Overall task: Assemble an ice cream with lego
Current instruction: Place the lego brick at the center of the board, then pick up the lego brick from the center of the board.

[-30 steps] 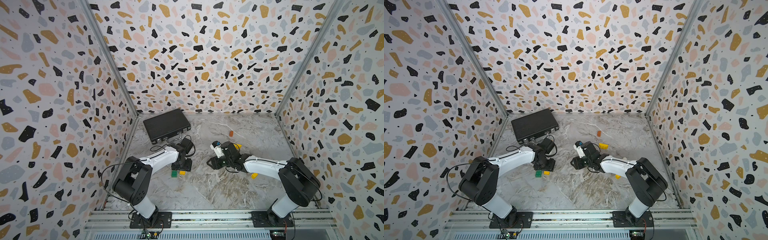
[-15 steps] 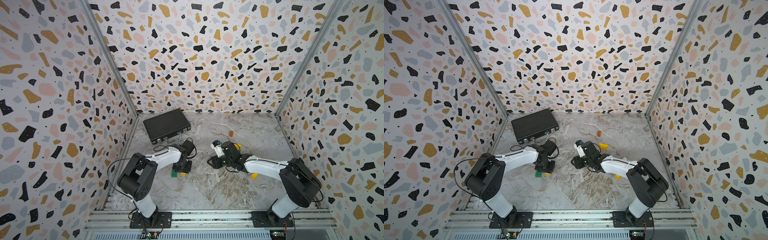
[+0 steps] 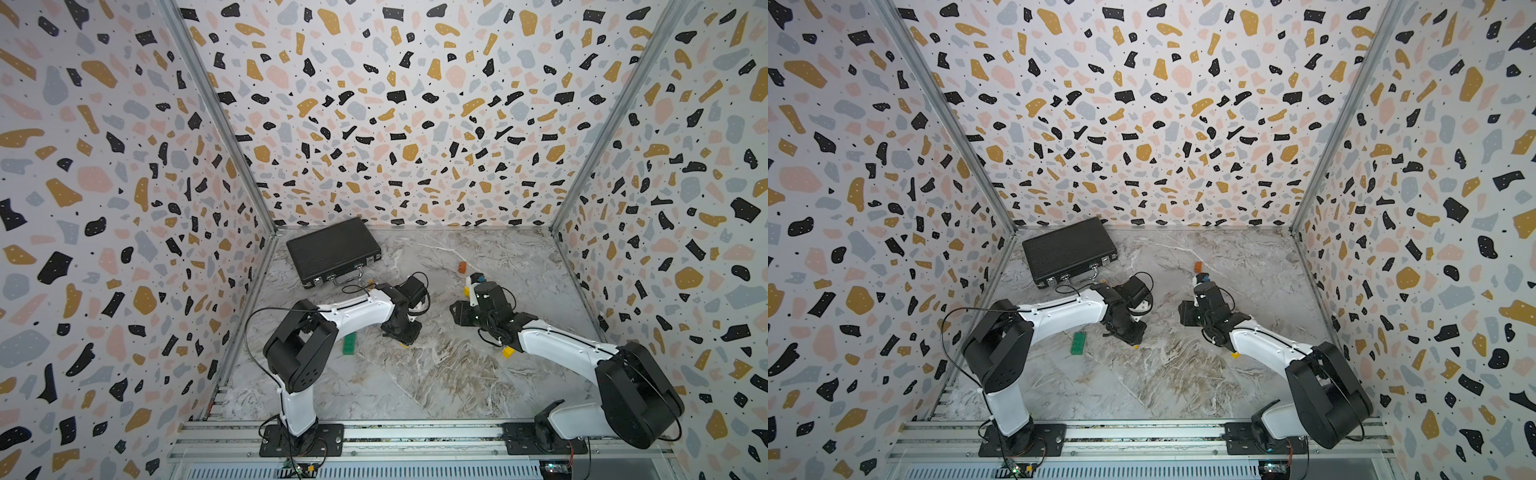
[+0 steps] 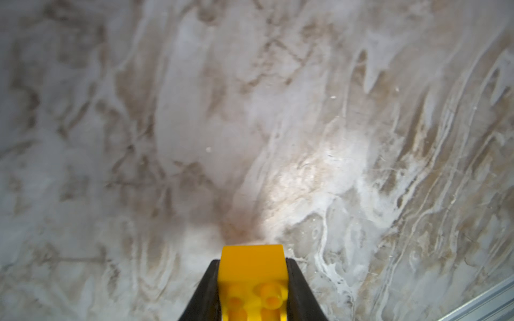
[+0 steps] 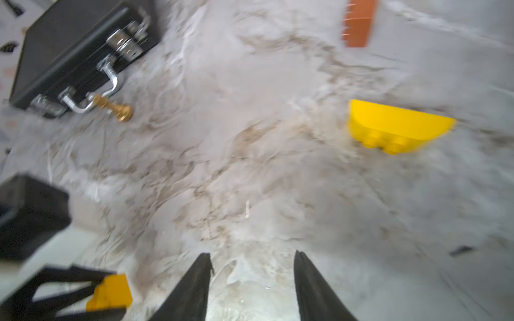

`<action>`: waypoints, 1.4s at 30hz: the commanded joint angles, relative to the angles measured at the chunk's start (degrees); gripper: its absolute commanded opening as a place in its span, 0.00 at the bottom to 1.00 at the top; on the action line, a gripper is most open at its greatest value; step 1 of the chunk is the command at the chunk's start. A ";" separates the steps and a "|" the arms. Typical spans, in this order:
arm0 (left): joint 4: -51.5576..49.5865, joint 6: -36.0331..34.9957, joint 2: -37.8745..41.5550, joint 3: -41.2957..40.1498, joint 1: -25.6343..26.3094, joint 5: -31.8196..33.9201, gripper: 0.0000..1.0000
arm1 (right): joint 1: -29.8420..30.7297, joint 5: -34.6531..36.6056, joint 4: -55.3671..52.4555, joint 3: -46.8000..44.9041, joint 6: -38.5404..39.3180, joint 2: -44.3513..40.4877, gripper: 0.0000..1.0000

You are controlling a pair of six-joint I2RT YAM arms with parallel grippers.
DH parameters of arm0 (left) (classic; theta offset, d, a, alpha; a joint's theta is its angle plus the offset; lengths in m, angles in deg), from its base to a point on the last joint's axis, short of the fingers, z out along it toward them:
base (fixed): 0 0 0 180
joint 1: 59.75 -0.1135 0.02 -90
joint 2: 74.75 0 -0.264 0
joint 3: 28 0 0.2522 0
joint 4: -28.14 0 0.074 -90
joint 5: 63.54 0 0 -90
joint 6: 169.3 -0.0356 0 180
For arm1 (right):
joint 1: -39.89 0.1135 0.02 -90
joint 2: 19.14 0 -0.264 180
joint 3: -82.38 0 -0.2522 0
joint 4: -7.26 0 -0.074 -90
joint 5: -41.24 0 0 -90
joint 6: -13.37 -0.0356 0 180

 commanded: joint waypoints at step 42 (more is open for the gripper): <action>6.24 7.59 35.12 -12.21 -7.75 11.12 0.99 | -13.40 3.06 -50.25 71.83 2.88 47.40 0.76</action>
